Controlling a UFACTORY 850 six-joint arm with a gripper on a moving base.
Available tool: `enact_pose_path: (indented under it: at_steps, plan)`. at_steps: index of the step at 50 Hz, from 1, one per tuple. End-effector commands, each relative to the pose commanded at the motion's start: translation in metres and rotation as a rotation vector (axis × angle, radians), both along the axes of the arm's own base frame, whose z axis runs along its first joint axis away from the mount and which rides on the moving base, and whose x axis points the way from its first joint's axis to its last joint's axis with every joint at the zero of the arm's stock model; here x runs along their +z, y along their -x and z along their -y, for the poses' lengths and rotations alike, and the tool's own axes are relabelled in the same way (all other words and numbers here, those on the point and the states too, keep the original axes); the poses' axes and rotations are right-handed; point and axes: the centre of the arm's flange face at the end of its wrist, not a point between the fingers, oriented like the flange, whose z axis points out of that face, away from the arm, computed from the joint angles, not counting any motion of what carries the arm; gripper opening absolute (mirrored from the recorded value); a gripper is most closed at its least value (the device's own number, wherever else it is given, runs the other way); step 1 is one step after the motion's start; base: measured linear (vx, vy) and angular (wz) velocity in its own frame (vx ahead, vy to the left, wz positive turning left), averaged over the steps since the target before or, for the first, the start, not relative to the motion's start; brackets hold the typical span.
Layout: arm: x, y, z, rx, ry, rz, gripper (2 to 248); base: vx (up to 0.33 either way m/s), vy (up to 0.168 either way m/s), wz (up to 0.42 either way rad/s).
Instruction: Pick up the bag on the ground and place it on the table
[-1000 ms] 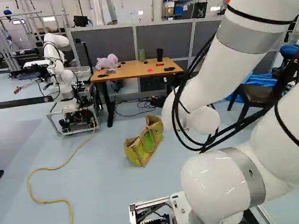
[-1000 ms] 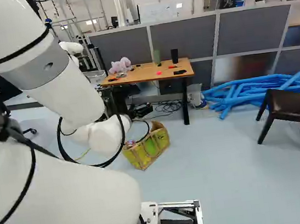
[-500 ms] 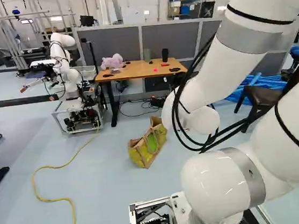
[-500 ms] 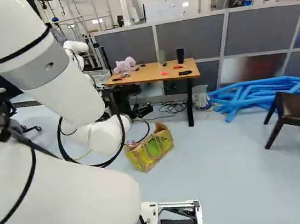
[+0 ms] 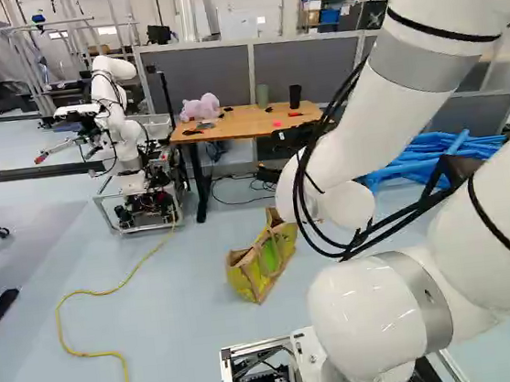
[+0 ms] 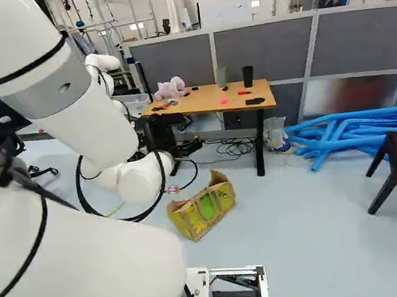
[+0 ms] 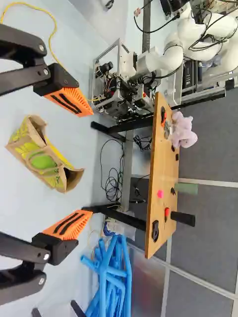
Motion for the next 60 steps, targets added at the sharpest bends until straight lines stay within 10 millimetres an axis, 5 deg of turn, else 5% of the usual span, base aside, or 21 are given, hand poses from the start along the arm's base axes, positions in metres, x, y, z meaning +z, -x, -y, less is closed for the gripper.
enact_pose_path:
  at_steps: [60]
  plan:
    - [0.0000, 0.0000, 0.0000, 0.000, 0.000, 0.000, 247, 0.160, 0.045, -0.016]
